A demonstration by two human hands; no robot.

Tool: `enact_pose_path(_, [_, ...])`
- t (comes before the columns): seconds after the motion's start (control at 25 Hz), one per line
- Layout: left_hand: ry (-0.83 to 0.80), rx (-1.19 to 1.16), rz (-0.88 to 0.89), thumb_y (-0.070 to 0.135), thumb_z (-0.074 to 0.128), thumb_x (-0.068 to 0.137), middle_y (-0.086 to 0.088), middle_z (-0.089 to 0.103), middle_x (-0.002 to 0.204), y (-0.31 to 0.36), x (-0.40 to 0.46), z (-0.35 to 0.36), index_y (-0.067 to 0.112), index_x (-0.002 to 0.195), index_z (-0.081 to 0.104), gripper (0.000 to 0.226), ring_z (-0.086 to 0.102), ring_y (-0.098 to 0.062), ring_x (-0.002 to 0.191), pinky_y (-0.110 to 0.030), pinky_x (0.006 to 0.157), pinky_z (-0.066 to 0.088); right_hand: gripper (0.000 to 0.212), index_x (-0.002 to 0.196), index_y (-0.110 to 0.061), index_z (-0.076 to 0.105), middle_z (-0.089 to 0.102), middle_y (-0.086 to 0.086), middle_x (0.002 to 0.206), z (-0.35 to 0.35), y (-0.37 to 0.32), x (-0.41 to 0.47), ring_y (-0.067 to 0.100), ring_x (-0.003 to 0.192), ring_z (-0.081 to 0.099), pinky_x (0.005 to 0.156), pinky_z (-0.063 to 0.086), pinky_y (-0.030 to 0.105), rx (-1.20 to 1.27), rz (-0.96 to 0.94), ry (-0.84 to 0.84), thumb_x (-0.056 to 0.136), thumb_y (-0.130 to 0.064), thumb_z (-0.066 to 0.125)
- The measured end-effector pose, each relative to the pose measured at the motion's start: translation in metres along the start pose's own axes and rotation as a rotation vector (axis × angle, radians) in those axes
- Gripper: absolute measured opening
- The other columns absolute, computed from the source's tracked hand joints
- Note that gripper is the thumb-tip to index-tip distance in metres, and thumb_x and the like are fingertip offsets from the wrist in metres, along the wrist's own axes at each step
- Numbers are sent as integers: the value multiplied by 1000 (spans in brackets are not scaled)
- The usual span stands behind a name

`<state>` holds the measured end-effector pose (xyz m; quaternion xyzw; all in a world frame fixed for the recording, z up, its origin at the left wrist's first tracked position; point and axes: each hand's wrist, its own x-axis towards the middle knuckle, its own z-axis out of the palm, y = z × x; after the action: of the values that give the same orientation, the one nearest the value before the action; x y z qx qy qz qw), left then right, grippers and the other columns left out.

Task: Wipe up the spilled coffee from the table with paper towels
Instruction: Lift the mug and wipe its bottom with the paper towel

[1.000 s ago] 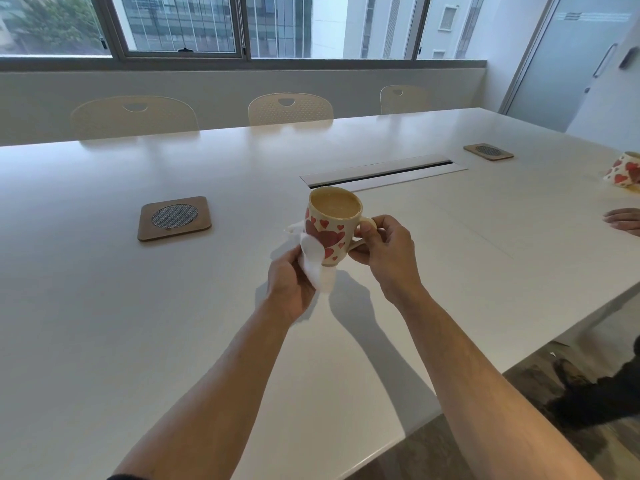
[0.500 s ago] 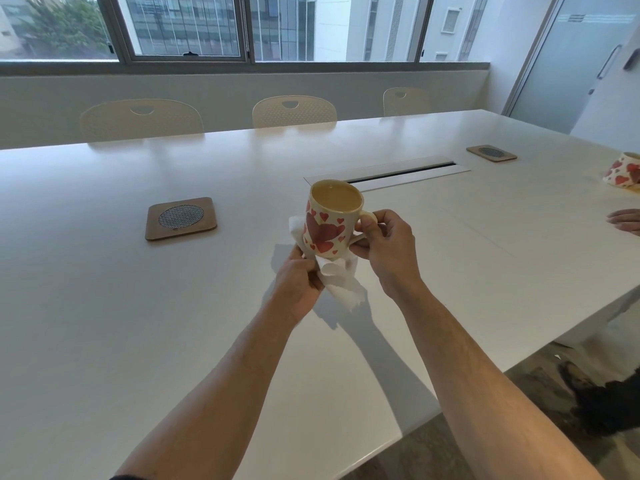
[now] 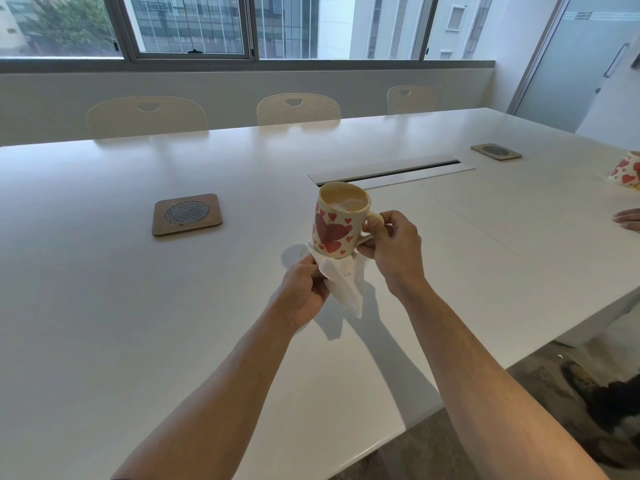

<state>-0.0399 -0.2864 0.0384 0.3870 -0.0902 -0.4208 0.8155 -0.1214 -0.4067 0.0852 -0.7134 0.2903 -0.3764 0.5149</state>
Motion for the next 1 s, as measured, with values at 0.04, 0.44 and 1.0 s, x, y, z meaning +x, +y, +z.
enact_pose_path(0.04, [17, 28, -6, -14, 35, 88, -13, 70, 95, 1, -1, -2, 1, 106, 64, 38, 62, -27, 92, -37, 93, 52, 14, 99, -12, 61, 73, 5, 93, -1, 1, -1, 17, 81, 74, 67, 62, 25, 1, 5, -2, 100, -25, 55])
enact_pose_path(0.44, [143, 153, 19, -17, 37, 69, -28, 60, 119, 30, 7, -41, -11, 124, 56, 58, 58, -37, 104, -37, 76, 58, 21, 101, -9, 62, 73, 5, 92, -2, 5, -3, 16, 80, 74, 65, 62, 25, -32, 13, -41, 99, -29, 56])
enact_pose_path(1.0, [86, 69, -45, -18, 28, 79, -23, 59, 121, 20, 16, -22, 0, 112, 60, 49, 56, -36, 107, -40, 86, 54, 17, 100, -8, 62, 73, 8, 95, 0, -2, -8, 19, 82, 75, 69, 63, 29, 0, 26, -97, 100, -24, 55])
